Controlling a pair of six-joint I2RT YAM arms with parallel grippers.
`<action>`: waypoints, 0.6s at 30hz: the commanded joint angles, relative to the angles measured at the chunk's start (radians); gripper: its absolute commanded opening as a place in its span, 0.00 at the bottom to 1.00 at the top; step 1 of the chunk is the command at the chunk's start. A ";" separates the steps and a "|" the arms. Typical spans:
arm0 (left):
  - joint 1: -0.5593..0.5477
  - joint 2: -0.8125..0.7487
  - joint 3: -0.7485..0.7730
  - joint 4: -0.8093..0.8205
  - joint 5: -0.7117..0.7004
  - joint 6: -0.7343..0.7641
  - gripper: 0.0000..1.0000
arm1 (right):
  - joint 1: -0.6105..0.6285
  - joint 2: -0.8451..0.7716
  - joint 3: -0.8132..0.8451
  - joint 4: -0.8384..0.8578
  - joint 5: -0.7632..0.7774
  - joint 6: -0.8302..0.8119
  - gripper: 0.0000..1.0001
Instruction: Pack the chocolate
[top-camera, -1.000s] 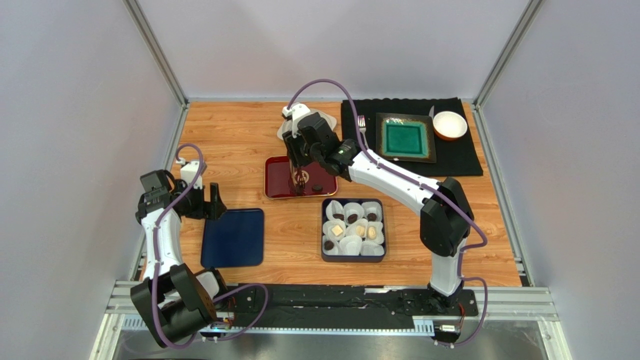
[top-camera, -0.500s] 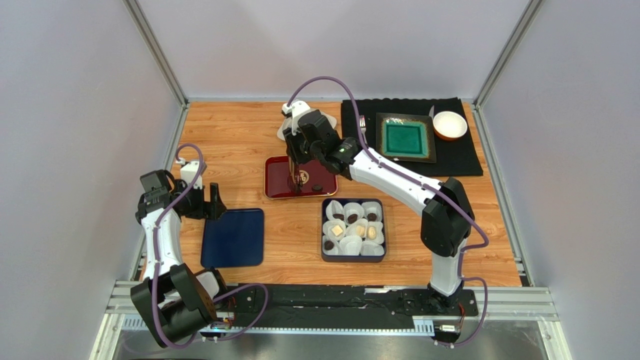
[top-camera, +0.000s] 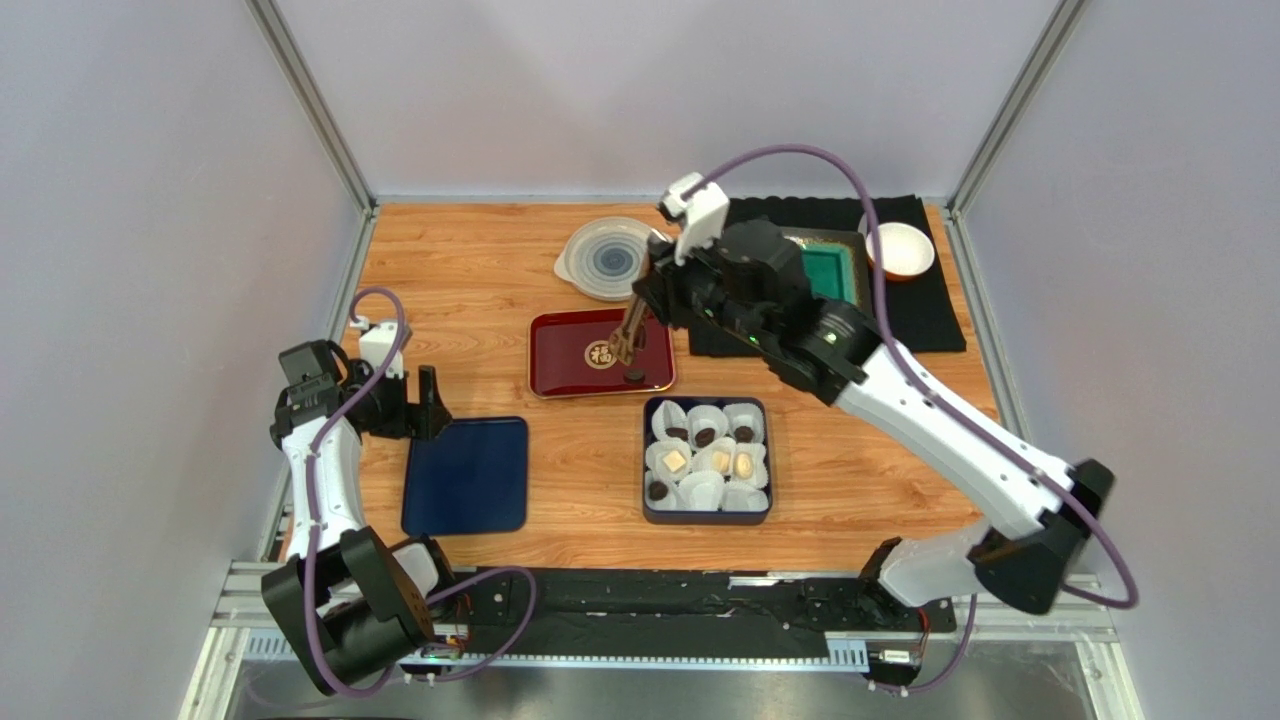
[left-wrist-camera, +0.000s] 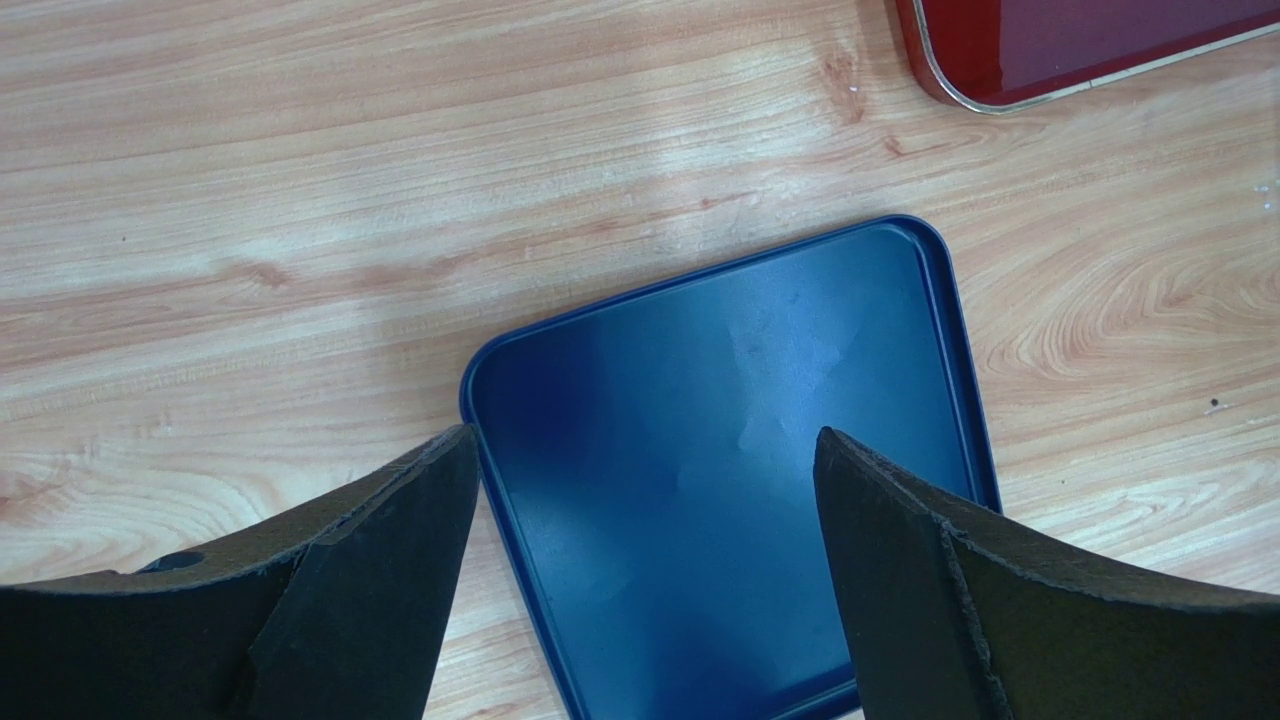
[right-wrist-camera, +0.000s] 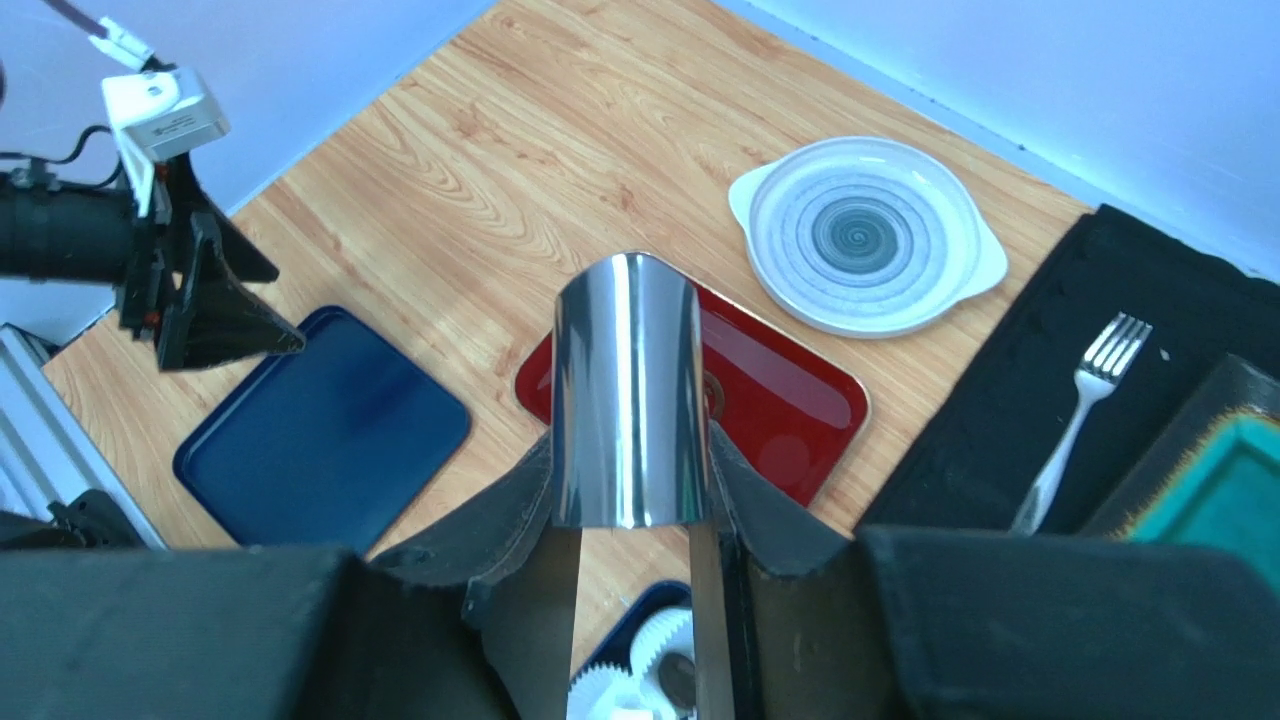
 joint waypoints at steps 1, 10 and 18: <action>0.012 -0.007 0.002 0.016 0.012 0.026 0.91 | 0.029 -0.146 -0.133 -0.099 0.046 -0.009 0.15; 0.012 -0.004 0.010 0.008 0.019 0.015 0.90 | 0.107 -0.395 -0.336 -0.254 0.114 0.117 0.15; 0.012 -0.009 0.013 0.000 0.030 0.009 0.90 | 0.156 -0.459 -0.424 -0.303 0.144 0.184 0.15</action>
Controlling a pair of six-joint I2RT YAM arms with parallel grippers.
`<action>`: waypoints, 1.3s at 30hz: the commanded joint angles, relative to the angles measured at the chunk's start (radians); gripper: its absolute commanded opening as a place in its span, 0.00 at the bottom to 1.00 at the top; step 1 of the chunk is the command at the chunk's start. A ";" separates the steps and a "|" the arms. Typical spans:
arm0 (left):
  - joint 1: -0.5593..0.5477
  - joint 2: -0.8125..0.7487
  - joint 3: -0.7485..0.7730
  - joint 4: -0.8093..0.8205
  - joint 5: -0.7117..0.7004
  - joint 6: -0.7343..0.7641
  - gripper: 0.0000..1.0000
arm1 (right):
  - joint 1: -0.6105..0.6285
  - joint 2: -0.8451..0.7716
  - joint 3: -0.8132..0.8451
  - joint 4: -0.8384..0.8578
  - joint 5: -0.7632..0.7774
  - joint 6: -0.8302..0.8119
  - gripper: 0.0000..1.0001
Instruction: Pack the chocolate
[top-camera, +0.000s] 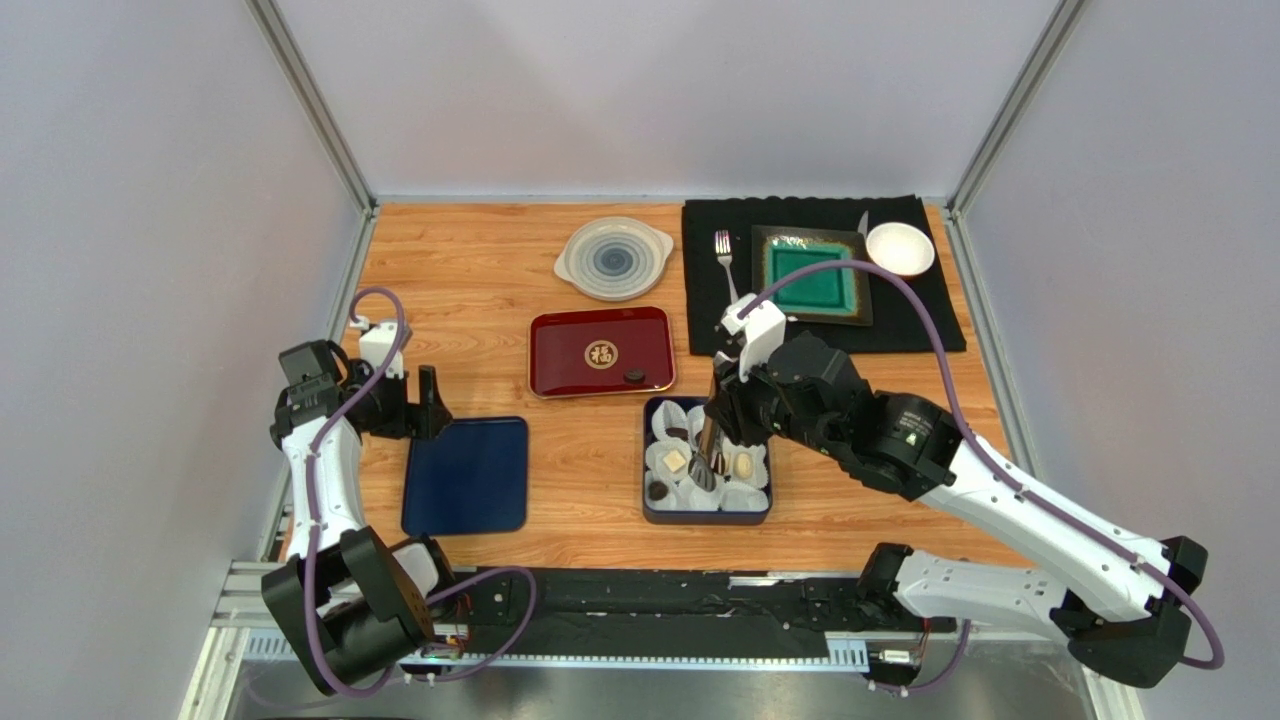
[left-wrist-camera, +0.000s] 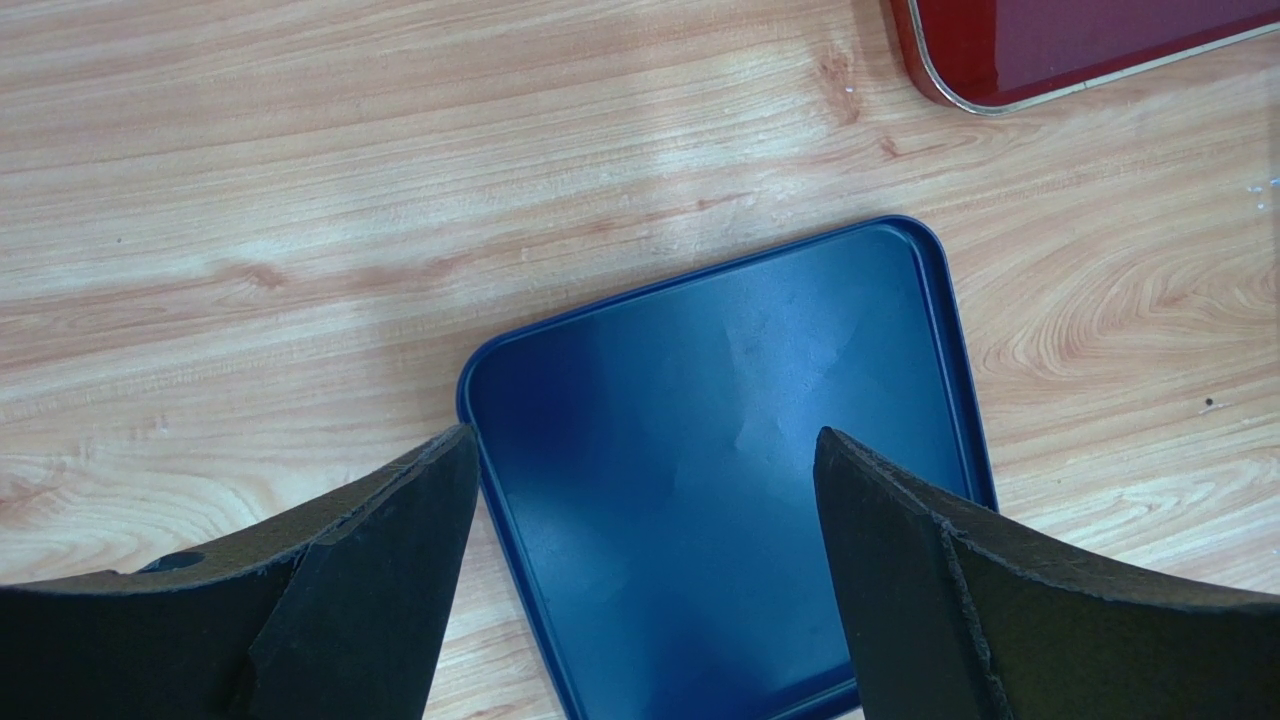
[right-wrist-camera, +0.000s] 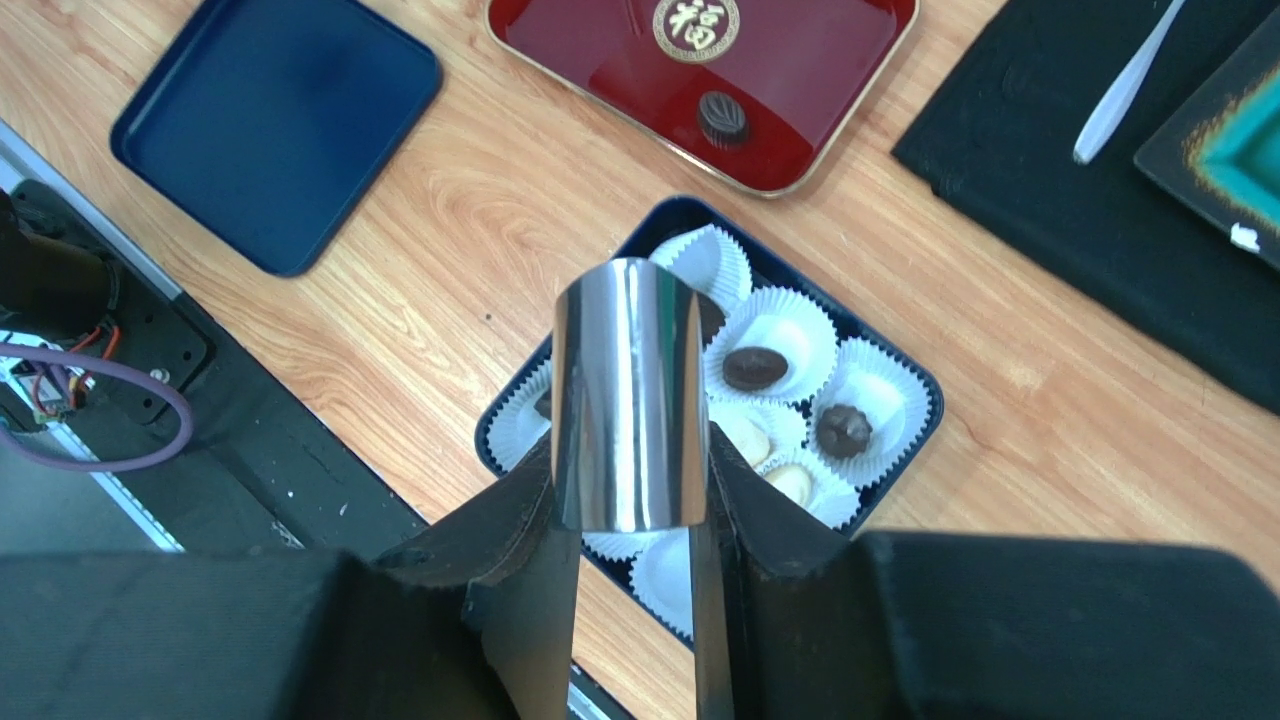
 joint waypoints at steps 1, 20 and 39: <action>0.011 -0.007 0.013 0.003 0.024 0.011 0.90 | 0.021 -0.029 -0.022 0.003 0.050 0.053 0.15; 0.010 -0.004 0.019 0.003 0.024 0.013 0.91 | 0.026 -0.012 -0.037 0.064 0.062 0.062 0.21; 0.011 -0.010 0.018 0.003 0.015 0.017 0.90 | 0.027 -0.003 -0.025 0.064 0.071 0.063 0.35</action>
